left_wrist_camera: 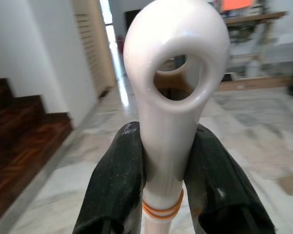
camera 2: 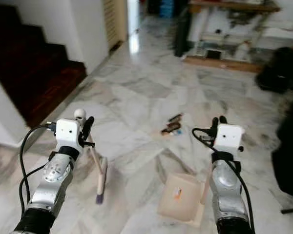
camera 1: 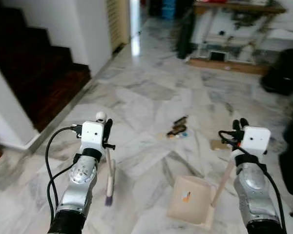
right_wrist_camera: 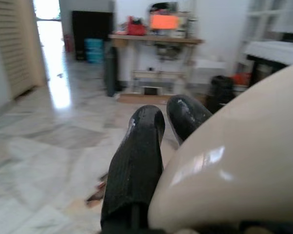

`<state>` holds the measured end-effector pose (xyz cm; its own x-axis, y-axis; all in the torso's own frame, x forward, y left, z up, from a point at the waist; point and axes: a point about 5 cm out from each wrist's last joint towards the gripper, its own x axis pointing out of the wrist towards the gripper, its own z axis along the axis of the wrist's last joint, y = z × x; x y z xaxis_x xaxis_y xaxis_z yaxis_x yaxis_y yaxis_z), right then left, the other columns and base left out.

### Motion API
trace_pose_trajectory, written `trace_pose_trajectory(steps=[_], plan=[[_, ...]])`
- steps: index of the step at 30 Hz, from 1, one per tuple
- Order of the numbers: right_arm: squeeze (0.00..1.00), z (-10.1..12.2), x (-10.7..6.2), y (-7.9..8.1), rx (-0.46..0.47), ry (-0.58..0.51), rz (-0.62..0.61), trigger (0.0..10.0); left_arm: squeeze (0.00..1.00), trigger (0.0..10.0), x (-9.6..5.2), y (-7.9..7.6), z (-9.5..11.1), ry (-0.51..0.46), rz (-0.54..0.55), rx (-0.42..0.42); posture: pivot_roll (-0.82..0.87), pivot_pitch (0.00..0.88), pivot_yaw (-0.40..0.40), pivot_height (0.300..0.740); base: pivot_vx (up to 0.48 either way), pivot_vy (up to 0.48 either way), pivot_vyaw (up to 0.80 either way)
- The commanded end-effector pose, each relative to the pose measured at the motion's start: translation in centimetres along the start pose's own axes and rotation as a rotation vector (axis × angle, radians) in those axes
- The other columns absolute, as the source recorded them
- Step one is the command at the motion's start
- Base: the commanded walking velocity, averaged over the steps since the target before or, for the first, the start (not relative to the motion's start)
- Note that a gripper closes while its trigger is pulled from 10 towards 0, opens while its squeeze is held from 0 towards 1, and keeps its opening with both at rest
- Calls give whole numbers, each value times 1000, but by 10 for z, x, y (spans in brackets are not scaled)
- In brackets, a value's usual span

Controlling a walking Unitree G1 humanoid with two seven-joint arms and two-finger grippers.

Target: Sweep floor

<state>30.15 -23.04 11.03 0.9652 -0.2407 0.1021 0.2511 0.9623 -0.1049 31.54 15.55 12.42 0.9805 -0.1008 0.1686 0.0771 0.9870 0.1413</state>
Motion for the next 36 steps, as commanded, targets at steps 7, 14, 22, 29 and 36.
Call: trace_pose_trajectory(steps=[7,14,22,29,36], plan=[[0,11,3,6,8,-50,19,10000,0,10000,3,1,9,-46,-9,11,-124,0,5,740,0,0,-800],[0,11,2,6,10,-52,20,10000,0,10000,3,0,9,-47,-17,5,-130,0,8,740,0,0,-800],[0,11,2,6,11,-49,23,10000,0,10000,3,-1,9,-45,-26,0,-130,0,6,740,0,0,-800],[0,13,3,5,9,-63,21,10000,0,10000,5,1,9,-36,-14,-12,-129,0,2,740,0,0,-457],[0,13,2,7,2,-63,26,10000,0,10000,5,5,7,-23,-1,-2,-125,0,-1,740,230,0,0]])
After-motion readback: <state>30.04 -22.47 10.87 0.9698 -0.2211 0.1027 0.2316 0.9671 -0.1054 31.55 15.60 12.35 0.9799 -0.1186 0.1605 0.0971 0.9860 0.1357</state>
